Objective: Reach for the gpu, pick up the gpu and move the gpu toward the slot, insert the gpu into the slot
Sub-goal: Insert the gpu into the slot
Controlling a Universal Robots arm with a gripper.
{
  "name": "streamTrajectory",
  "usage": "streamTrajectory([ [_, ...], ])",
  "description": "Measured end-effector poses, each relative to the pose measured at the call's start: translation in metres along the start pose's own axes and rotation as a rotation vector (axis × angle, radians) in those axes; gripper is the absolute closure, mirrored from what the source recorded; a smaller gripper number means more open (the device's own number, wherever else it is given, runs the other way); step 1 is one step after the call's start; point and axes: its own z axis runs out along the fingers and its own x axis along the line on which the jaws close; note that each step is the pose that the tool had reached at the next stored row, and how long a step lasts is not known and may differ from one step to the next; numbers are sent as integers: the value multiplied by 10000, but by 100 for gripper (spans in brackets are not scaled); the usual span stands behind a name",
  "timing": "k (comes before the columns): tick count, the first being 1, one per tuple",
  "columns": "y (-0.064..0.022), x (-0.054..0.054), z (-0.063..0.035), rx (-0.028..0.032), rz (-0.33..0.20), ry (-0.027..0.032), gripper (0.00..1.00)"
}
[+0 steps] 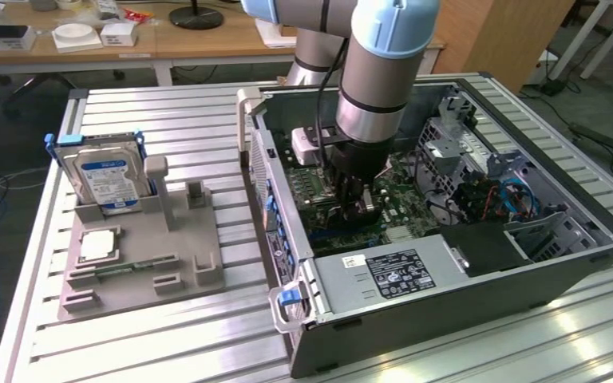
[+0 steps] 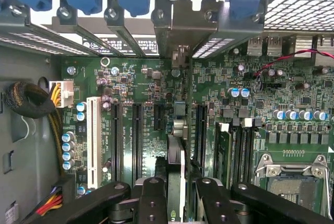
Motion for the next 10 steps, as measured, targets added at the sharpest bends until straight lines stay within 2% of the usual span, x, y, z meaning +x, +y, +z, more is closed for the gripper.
streamTrajectory([
  [6, 0, 0, -2, 3, 0, -2, 74],
  [8, 0, -3, -25, 13, 3, -25, 74],
  [10, 2, -1, -78, 16, 7, -1, 73],
])
